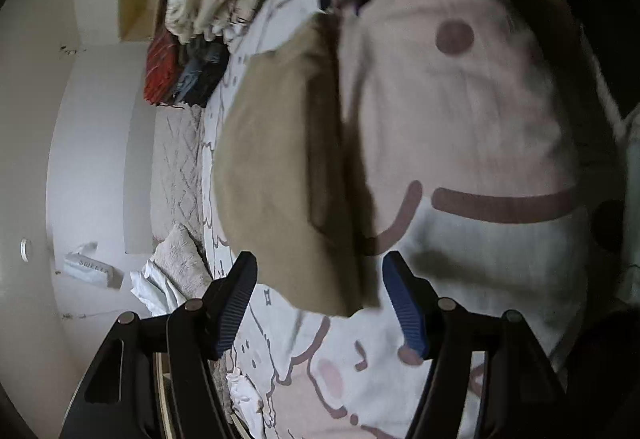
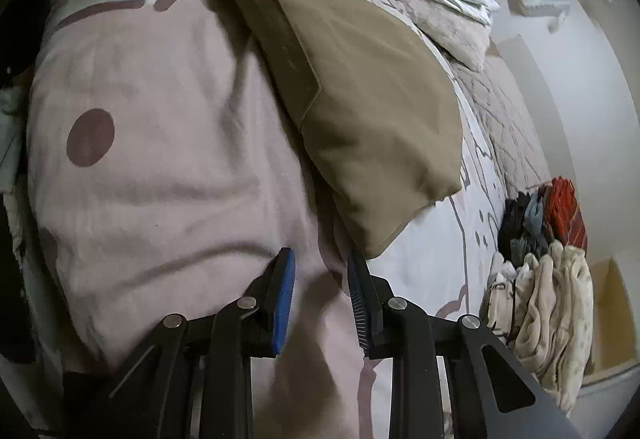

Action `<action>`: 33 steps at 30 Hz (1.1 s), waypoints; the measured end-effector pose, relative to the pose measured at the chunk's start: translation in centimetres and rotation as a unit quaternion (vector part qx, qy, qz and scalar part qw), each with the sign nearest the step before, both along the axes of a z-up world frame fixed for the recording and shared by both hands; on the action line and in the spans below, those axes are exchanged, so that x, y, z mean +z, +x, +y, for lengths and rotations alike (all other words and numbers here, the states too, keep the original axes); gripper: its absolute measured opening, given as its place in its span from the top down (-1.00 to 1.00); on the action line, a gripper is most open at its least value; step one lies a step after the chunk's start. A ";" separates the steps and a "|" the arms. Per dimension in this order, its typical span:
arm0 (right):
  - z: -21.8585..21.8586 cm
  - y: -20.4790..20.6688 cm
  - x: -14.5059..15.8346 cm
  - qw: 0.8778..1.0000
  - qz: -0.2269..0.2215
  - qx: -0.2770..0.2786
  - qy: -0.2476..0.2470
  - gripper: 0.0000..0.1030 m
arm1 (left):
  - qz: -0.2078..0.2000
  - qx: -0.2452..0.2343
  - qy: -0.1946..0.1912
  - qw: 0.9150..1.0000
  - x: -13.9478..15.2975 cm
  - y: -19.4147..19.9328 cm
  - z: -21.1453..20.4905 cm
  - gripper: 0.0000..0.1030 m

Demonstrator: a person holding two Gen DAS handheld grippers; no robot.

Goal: Fold clothes
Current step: 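Grasp the folded trouser edge with the left gripper while the right gripper grasps it too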

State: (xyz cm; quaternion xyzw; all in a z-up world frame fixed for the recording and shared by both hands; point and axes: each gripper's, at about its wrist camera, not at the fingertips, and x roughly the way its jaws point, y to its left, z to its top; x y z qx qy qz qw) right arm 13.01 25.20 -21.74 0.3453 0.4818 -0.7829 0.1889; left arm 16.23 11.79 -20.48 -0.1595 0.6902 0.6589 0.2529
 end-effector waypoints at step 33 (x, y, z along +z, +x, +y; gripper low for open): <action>-9.4 -2.8 -2.3 0.965 0.238 0.059 0.093 -0.40 | -0.184 0.156 0.206 0.948 4.7 -9.9 2.6 0.75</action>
